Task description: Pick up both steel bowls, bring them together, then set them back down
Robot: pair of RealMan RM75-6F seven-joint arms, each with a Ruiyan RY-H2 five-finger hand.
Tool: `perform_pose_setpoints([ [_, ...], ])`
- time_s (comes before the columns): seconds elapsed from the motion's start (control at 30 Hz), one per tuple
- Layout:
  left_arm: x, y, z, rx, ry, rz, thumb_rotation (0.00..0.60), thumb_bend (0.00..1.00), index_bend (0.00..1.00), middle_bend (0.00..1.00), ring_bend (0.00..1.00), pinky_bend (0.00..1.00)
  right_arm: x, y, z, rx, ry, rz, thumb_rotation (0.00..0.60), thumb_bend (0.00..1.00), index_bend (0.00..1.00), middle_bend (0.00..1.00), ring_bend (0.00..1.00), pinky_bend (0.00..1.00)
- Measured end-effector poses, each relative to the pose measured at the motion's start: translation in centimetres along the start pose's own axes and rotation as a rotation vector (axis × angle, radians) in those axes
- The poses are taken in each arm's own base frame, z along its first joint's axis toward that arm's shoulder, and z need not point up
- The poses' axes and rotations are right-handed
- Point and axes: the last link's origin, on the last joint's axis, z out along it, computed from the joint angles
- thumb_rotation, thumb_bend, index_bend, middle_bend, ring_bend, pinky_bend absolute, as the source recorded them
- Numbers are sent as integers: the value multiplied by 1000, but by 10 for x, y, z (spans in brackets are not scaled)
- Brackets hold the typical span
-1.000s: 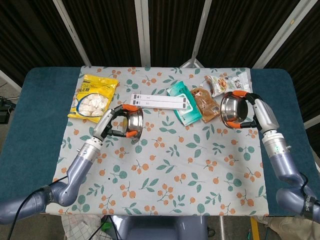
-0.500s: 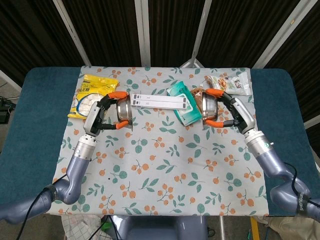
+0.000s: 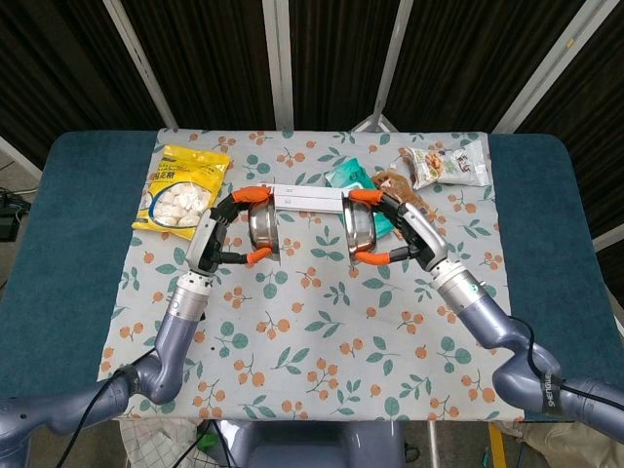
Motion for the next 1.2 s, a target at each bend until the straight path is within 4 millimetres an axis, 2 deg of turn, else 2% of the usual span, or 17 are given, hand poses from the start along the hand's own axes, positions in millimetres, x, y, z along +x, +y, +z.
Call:
perform_pose_setpoints([
  [0.43,-24,-6,-3,-8,-43,-3,600,8,428,212,172,402,-31,13,15,-43,-17,16,600,124,396,328,377,87],
  [0.93,-39,-18,-4,-6,-53,-18,600,8,428,212,172,402,-65,4,21,-49,-79,45,600,124,396,328,377,87],
  [1.07,-46,-19,-5,-12,-68,-23,600,8,428,211,172,403,-69,4,21,-52,-89,37,600,125,396,327,377,87],
  [1.2,-44,-17,-5,-24,-66,-14,600,7,428,211,172,403,-62,3,21,-51,-69,32,600,124,395,328,377,87],
])
